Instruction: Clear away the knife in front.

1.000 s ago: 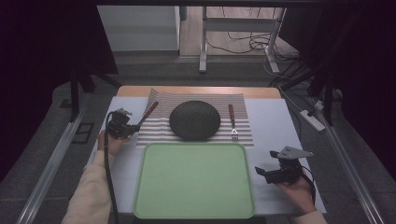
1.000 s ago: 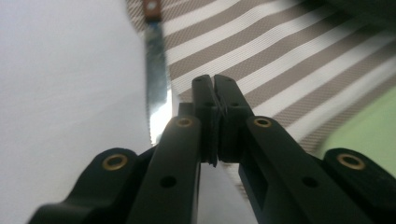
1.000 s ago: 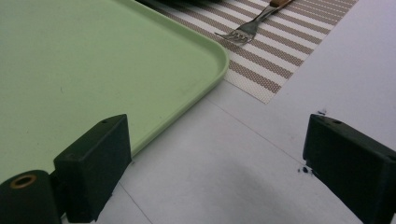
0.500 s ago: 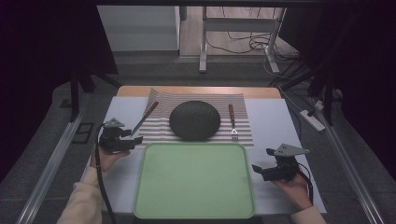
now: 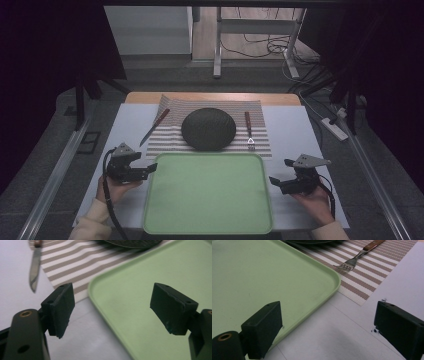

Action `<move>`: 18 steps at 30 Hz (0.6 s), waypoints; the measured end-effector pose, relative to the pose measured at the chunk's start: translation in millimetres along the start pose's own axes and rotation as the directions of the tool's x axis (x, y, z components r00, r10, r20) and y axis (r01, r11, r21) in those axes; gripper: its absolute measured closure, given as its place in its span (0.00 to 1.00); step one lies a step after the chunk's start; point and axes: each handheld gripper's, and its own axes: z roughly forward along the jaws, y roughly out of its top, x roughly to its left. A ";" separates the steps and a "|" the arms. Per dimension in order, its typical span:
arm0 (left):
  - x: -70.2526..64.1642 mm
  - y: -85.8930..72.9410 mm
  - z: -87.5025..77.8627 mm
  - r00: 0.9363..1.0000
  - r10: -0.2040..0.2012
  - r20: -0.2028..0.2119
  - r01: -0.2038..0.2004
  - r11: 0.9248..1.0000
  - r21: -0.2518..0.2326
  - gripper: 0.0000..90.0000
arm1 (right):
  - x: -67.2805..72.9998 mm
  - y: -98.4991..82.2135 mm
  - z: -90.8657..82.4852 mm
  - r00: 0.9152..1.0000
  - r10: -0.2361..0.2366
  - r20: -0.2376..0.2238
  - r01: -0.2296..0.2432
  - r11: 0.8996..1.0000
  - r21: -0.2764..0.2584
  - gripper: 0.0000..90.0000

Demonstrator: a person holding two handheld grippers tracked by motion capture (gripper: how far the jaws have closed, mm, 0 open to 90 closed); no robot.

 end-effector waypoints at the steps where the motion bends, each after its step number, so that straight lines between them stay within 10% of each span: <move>1: -1.8 -0.9 -0.3 1.000 0.005 0.009 -0.005 1.000 0.001 0.23 | -0.9 0.1 0.9 1.000 0.001 0.001 -0.001 1.000 0.001 0.09; 18: 1.0 37.1 -0.5 0.999 0.044 0.013 -0.044 0.999 0.031 0.20 | 2.4 -1.6 -2.1 1.000 -0.005 0.008 0.005 1.000 0.008 0.09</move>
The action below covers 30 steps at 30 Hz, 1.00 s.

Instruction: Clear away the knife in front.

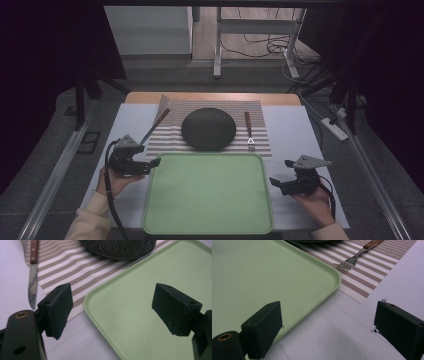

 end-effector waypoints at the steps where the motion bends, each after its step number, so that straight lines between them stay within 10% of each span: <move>1: 1.3 2.3 1.5 1.000 0.000 0.001 0.000 1.000 0.007 0.20 | 1.8 -0.6 -1.4 1.000 -0.002 0.004 0.002 1.000 0.004 0.09; 30: 80.0 84.4 53.6 0.995 0.035 -0.098 -0.028 0.997 0.073 0.24 | 5.1 -4.5 -2.5 1.000 0.016 0.005 -0.016 1.000 0.008 0.09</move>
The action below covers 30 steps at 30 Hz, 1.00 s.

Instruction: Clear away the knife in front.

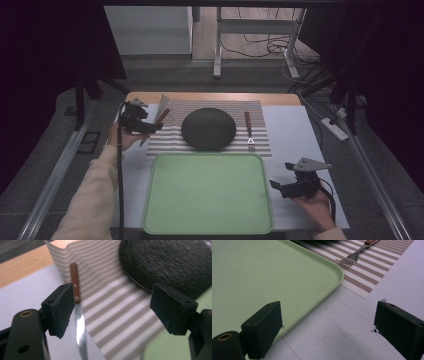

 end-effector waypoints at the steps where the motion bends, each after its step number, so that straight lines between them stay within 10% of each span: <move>1: 6.1 4.9 4.8 1.000 -0.005 -0.001 0.005 1.000 0.010 0.24 | 0.0 -0.1 0.0 1.000 0.000 0.000 0.000 1.000 0.002 0.09; 30: 35.3 22.5 87.8 0.996 0.060 -0.068 -0.043 0.973 0.228 0.32 | -1.6 -1.9 0.2 1.000 0.009 0.003 -0.009 1.000 0.008 0.09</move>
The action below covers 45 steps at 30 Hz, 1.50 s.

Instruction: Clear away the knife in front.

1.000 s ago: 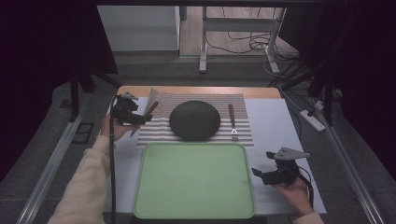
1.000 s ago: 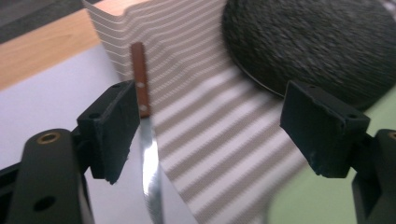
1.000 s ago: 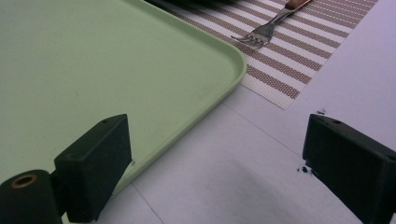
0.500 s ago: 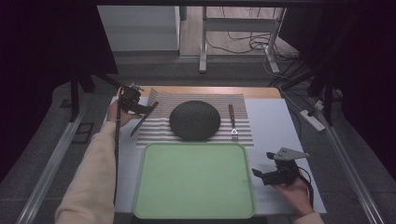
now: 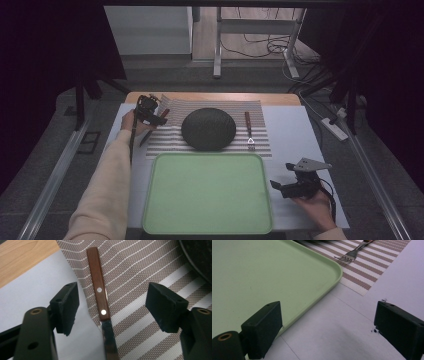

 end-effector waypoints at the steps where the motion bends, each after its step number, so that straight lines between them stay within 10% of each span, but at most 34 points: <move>1: 0.9 0.0 1.7 1.000 0.001 -0.003 -0.001 1.000 0.010 0.32 | 0.0 0.0 0.0 1.000 0.000 -0.001 0.000 1.000 0.000 0.09; 29: 23.6 -3.8 21.2 0.994 -0.044 0.103 0.031 0.992 0.126 0.61 | -1.6 -1.1 1.3 1.000 0.003 0.001 -0.003 1.000 0.012 0.09; 45: 13.5 2.4 13.8 0.996 0.005 0.090 -0.017 0.990 0.138 0.68 | -3.3 -2.0 3.2 1.000 0.007 0.006 -0.007 1.000 0.025 0.09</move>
